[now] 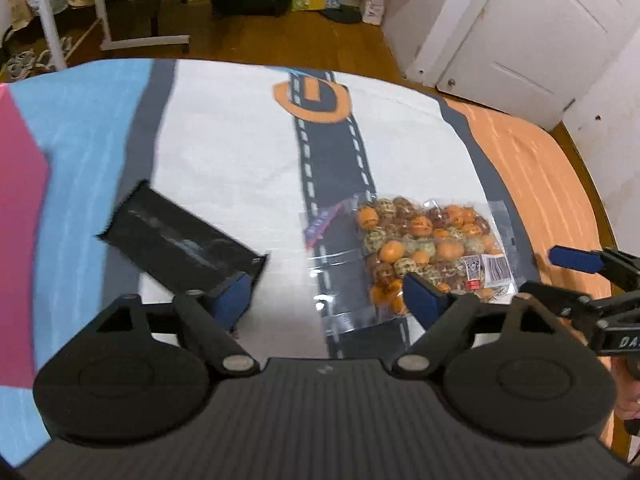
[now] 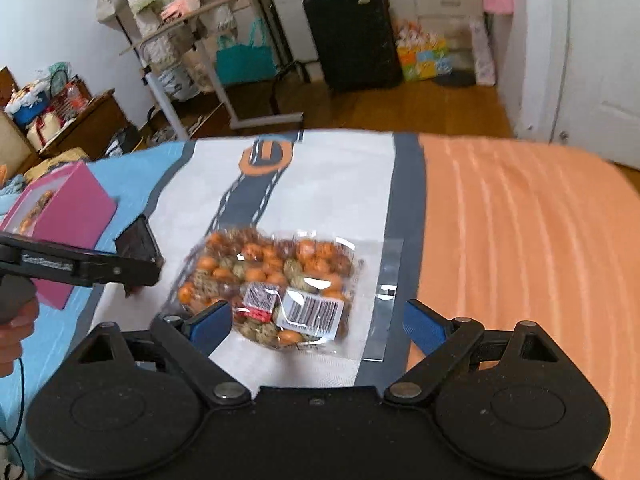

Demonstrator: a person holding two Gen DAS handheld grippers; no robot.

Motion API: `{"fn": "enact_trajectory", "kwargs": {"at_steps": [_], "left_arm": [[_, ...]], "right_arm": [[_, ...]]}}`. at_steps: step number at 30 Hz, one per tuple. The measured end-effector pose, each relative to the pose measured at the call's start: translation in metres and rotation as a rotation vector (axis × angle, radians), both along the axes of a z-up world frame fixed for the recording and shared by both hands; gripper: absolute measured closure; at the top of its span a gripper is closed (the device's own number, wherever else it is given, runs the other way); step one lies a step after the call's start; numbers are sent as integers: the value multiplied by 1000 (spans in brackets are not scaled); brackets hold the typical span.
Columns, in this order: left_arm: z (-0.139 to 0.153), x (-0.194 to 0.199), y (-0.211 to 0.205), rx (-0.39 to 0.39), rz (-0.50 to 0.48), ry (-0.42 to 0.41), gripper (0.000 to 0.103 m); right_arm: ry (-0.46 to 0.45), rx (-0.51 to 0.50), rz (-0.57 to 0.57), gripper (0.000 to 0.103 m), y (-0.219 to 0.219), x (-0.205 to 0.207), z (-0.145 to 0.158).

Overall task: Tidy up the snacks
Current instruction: 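Move both tools back and grasp the last quail egg bag with the left tool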

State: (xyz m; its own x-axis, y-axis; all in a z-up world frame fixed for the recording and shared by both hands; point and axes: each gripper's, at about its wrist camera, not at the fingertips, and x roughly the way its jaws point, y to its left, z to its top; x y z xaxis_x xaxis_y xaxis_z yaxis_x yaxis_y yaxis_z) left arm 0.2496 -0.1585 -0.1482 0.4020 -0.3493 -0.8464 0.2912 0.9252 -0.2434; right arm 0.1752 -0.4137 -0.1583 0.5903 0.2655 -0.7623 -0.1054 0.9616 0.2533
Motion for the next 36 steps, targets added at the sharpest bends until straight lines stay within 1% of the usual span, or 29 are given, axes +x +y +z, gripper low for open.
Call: {"fn": "enact_trajectory", "kwargs": {"at_steps": [1, 3, 5, 6, 9, 11, 12, 13, 15, 16, 18, 20, 21, 22, 23, 25, 27, 29, 32, 34, 36], "left_arm": [[-4, 1, -3, -9, -3, -2, 27], [-11, 4, -9, -8, -9, -14, 36], [-12, 6, -11, -19, -11, -44, 39], [-11, 7, -12, -23, -17, -53, 44], [-10, 13, -13, -46, -28, -35, 52], [-9, 16, -16, -50, -38, -28, 53], [-10, 18, -18, -51, -42, -26, 53], [-11, 22, -20, -63, -46, -14, 53], [-18, 30, -24, -106, -52, 31, 52], [-22, 34, -26, -121, -47, 41, 51], [-26, 38, -34, -108, -63, 36, 41], [-28, 39, -39, -100, -73, 26, 34], [-29, 39, -41, -104, -78, 31, 23], [-30, 40, -46, -110, -106, 43, 17], [-32, 39, -52, -99, -133, 34, 9], [-32, 35, -63, -67, -148, 25, 8], [-32, 34, -68, -55, -155, 34, 7], [-33, 34, -67, -69, -150, 38, 7], [-33, 38, -64, -79, -162, 57, 6], [-29, 45, -64, -68, -187, 79, 7], [-26, 50, -64, -51, -213, 89, 10]], "right_arm": [[15, 5, 24, 9, 1, 4, -7], [38, 1, 66, 8, 1, 8, -17], [65, -14, 112, 8, 4, 10, -27], [63, -35, 132, 7, 7, 10, -30], [39, -128, 221, 1, 20, 3, -34], [28, -209, 253, 0, 31, 2, -38], [17, -250, 249, 0, 36, 3, -40], [-1, -271, 233, 0, 39, 5, -41], [-21, -255, 186, 0, 39, 11, -43], [-18, -255, 185, 0, 41, 14, -45], [-54, -278, 220, 0, 43, 14, -45], [-74, -251, 221, 0, 37, 12, -46], [-89, -244, 226, 0, 35, 10, -47], [-103, -242, 233, 0, 34, 8, -48], [-106, -239, 238, 0, 33, 8, -49], [-99, -236, 246, 0, 33, 11, -49], [-98, -237, 259, 0, 34, 15, -48], [-107, -235, 268, 0, 35, 19, -49], [-129, -260, 263, 0, 44, 21, -54], [-122, -259, 256, 0, 45, 22, -52], [-115, -250, 248, 0, 44, 22, -50]]}}
